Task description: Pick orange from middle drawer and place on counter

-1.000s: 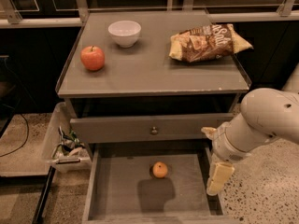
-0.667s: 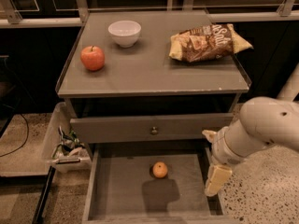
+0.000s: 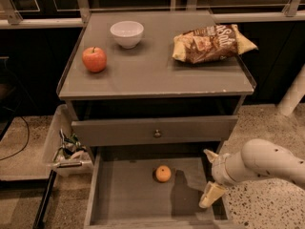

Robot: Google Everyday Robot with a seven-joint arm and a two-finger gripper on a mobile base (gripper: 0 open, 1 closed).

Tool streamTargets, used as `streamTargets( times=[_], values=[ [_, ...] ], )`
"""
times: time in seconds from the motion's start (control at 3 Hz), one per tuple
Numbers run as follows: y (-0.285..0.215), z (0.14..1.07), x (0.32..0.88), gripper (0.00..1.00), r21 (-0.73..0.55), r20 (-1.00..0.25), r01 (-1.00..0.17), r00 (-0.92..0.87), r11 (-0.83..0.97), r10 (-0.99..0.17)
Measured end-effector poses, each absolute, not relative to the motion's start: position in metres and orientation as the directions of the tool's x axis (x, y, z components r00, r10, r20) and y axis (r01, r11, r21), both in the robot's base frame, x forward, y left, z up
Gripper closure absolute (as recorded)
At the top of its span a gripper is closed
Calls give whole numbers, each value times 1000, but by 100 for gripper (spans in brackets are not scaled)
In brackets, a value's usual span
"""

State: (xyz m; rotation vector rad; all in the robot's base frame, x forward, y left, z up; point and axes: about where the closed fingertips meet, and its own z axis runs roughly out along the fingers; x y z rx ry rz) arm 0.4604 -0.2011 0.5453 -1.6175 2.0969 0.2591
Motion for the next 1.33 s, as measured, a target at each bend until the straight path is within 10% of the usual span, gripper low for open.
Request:
streamTargets(
  times=[1.33],
  values=[
    [-174, 473, 496, 0, -157, -636, -919, -187, 363, -749]
  ],
)
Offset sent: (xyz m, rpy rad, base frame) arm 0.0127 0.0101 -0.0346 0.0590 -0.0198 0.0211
